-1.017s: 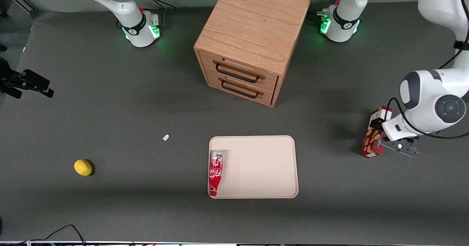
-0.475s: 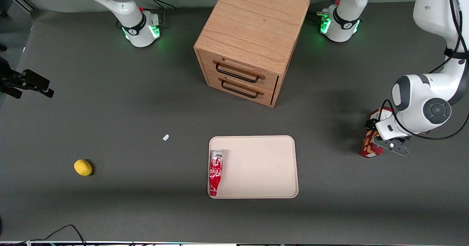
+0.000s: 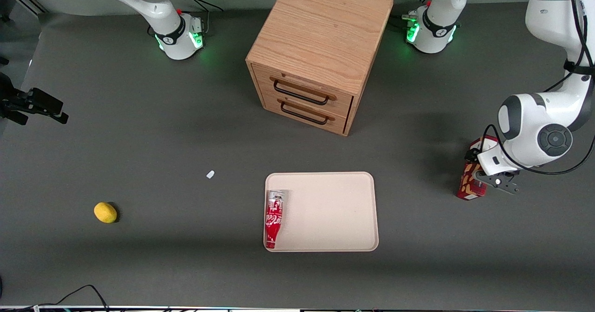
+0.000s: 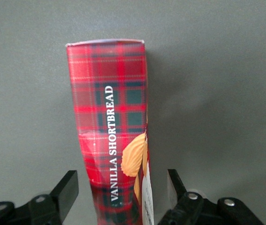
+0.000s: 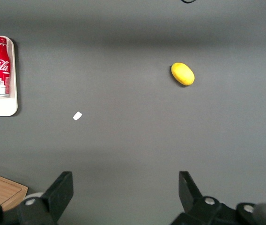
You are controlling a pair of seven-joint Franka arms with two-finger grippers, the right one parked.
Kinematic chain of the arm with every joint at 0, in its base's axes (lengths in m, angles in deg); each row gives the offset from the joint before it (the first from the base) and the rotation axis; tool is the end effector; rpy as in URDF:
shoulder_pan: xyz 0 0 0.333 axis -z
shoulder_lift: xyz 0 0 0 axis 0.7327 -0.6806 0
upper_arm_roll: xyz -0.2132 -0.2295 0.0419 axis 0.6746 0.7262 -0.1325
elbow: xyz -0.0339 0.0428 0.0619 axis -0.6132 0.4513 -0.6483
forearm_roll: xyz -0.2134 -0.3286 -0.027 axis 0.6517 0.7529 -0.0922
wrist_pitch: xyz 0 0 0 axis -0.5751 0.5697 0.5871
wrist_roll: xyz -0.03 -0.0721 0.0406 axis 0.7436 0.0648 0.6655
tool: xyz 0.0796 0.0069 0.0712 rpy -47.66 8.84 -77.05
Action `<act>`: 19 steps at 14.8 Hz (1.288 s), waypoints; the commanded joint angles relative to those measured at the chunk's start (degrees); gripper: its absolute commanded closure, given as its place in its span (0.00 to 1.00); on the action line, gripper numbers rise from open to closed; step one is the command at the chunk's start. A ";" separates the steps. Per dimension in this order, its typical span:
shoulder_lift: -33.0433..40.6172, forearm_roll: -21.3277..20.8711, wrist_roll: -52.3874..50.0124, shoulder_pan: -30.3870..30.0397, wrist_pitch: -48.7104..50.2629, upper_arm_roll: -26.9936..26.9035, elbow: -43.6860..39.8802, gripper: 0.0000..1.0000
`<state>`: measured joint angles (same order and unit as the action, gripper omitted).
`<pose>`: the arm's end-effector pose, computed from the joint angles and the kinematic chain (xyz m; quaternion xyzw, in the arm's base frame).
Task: Place red cookie box on tray
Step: 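Close the left gripper on the cookie box and lift it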
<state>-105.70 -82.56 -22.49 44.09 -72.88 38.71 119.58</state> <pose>0.5874 0.0542 0.2361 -0.9710 0.2311 0.0546 0.0276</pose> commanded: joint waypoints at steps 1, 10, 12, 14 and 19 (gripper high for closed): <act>0.28 0.27 2.71 -0.41 -0.90 0.03 0.64 0.85; 3.27 3.16 2.36 -0.32 5.30 0.03 -3.03 1.00; 4.06 5.18 2.19 -0.14 14.96 0.03 -9.61 1.00; 4.76 5.98 0.35 0.38 23.58 0.03 -16.64 1.00; 3.54 6.16 -17.90 3.28 37.75 3.97 -32.03 1.00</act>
<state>-100.12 -76.90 -32.19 45.36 -39.97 40.97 93.98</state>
